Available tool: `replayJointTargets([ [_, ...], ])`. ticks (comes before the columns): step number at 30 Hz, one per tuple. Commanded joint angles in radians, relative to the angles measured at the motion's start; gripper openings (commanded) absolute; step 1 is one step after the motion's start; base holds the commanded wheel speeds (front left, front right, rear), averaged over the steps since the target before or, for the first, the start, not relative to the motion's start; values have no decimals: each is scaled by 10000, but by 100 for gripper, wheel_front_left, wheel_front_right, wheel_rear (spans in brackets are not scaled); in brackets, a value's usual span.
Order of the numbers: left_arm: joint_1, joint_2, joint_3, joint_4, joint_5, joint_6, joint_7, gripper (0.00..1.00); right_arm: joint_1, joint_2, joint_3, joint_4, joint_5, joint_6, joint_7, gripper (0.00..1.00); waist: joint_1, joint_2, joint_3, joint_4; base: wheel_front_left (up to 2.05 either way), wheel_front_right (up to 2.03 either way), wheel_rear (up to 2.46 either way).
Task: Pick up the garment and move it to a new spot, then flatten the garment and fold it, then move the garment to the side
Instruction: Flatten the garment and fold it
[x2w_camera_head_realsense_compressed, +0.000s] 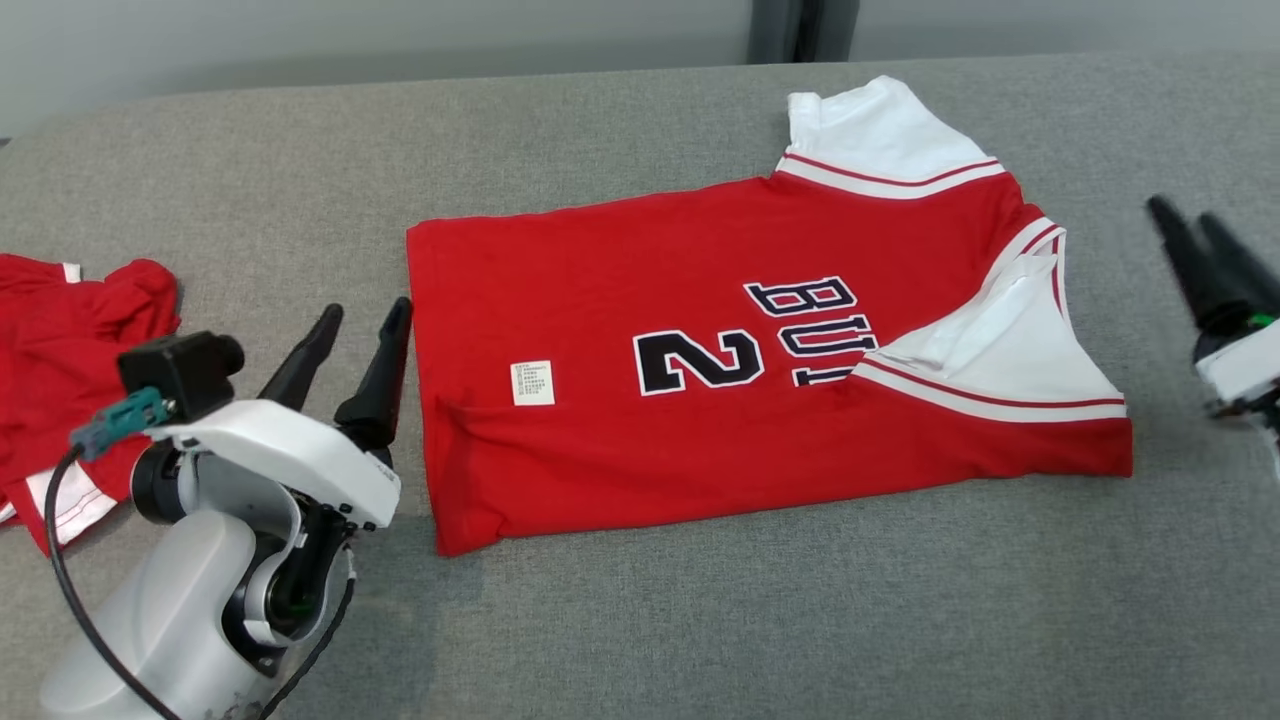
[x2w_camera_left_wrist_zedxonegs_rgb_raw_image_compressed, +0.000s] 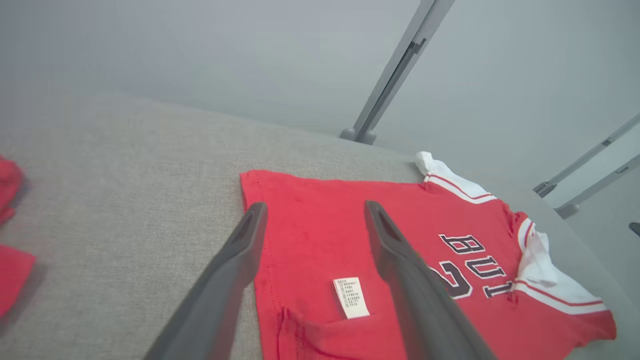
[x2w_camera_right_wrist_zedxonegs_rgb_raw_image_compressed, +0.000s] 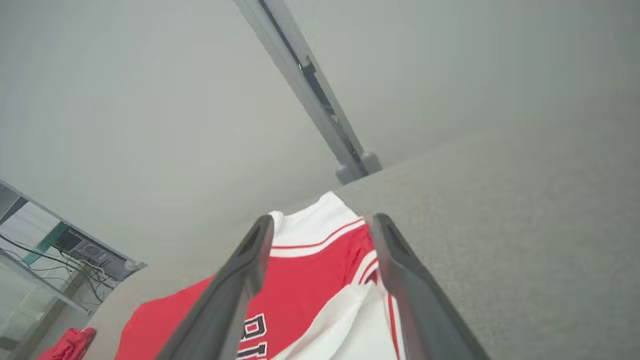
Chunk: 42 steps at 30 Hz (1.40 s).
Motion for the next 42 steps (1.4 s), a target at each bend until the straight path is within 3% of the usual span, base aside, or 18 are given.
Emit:
replayJointTargets([
  [1,237,-12,127,88,237,100,-531,100,124,44,-1061,247,-1159,1,-99,100,0,-1,-145,-108,0,0,0],
  [4,609,-244,242,373,484,162,-1460,100,1322,995,-3053,214,-3448,1,-71,100,0,-1,-323,-184,0,0,0],
  [9,1246,-728,378,844,1113,179,-2002,100,3447,2694,-6369,-683,-6719,1,-78,100,0,-1,-591,-273,0,0,0],
  [15,2037,-1606,900,1426,2485,155,-2066,100,5226,4375,-8569,-2146,-8698,1,-79,100,0,-1,-780,-281,0,0,0],
  [21,2565,-2464,1222,2587,3165,-80,-2061,100,5962,5028,-8998,-2546,-9464,1,-80,100,0,-1,-867,-313,0,0,0],
  [36,1999,-3140,1247,5289,2839,-781,-1843,100,5917,5240,-9017,-2467,-9611,1,-83,100,0,-1,-634,-558,0,0,0],
  [37,1968,-3167,1196,5402,2815,-841,-1756,87,5917,5244,-9023,-2454,-9619,1,-83,100,0,-1,-619,-563,0,0,0],
  [38,1937,-3196,1136,5495,2815,-903,-1711,31,5916,5244,-9024,-2435,-9635,1,-81,100,0,-1,-606,-567,0,0,0],
  [39,1899,-3214,1079,5584,2827,-999,-1655,0,5913,5242,-9024,-2408,-9654,1,-81,100,0,-1,-592,-570,0,0,0],
  [42,1811,-3253,947,5861,2813,-1191,-1531,0,5868,5229,-9075,-2142,-9688,1,-83,100,0,-1,-561,-547,0,0,0],
])
